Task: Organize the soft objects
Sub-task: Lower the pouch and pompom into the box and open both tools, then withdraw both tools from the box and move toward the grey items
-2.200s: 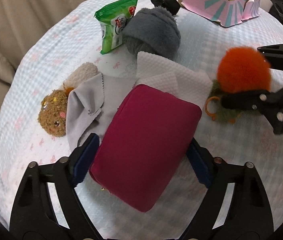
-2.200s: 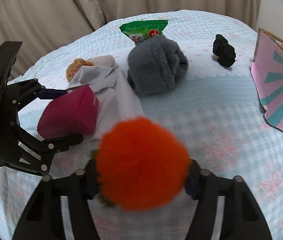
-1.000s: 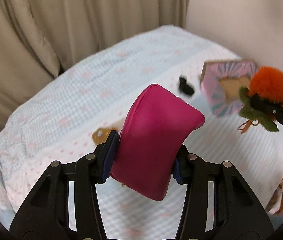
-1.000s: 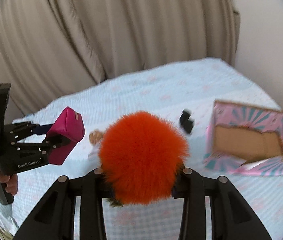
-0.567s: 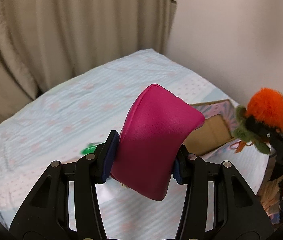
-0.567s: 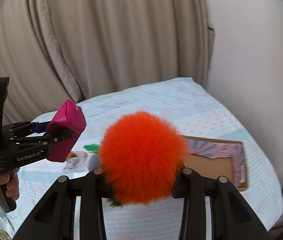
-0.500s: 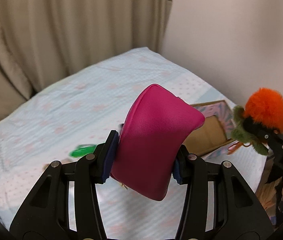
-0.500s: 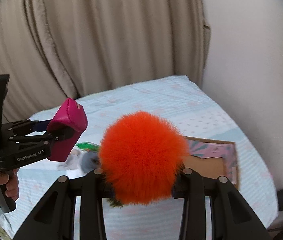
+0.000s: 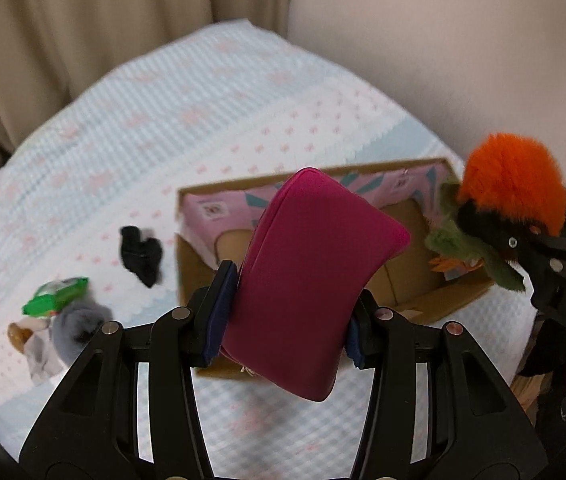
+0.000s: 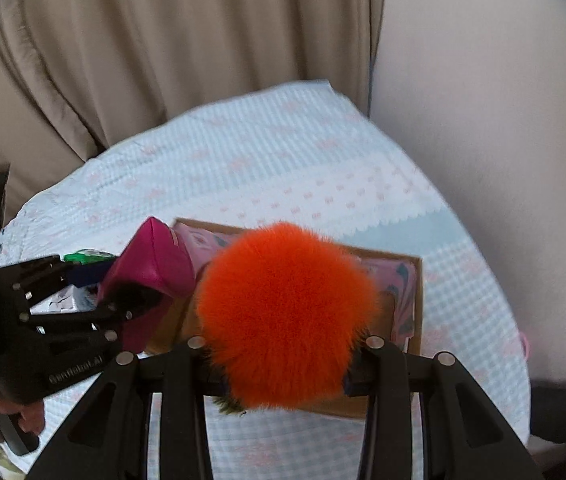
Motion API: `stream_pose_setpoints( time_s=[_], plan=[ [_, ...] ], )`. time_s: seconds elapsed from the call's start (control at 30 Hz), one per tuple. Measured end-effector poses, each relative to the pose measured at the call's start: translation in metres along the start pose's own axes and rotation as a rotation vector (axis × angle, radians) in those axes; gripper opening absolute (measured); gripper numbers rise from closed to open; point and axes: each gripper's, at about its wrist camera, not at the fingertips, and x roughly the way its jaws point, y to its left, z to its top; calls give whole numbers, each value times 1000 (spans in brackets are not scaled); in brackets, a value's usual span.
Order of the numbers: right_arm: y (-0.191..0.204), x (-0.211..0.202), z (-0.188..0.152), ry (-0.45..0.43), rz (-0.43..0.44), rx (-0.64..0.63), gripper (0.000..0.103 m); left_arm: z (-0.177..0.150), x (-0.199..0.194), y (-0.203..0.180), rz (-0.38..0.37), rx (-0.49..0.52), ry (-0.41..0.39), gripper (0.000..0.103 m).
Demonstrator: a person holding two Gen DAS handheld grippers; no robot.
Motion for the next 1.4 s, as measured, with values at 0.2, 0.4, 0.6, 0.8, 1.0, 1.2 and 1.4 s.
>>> stream_pose_setpoints(
  time_s=[0.2,0.4,0.6,0.8,1.0,1.2,1.4],
  plan=[
    [-31,61,0,141,25,72,35,10,62,-2,27,10,113,44],
    [-44,99,-2,228,45,127,35,6,90,-6,30,48,184,43],
    [-52,110,0,247,85,193,85,9,79,-9,84,97,154,102],
    [-58,106,-2,216,84,207,103,10,76,-3,93,95,174,103],
    [-58,94,0,187,79,186,103,13,62,-5,75,76,155,103],
    [-56,75,7,168,77,181,103,16,37,-7,67,72,128,103],
    [-46,36,19,124,62,171,103,21,-8,-4,62,51,82,103]
  ],
)
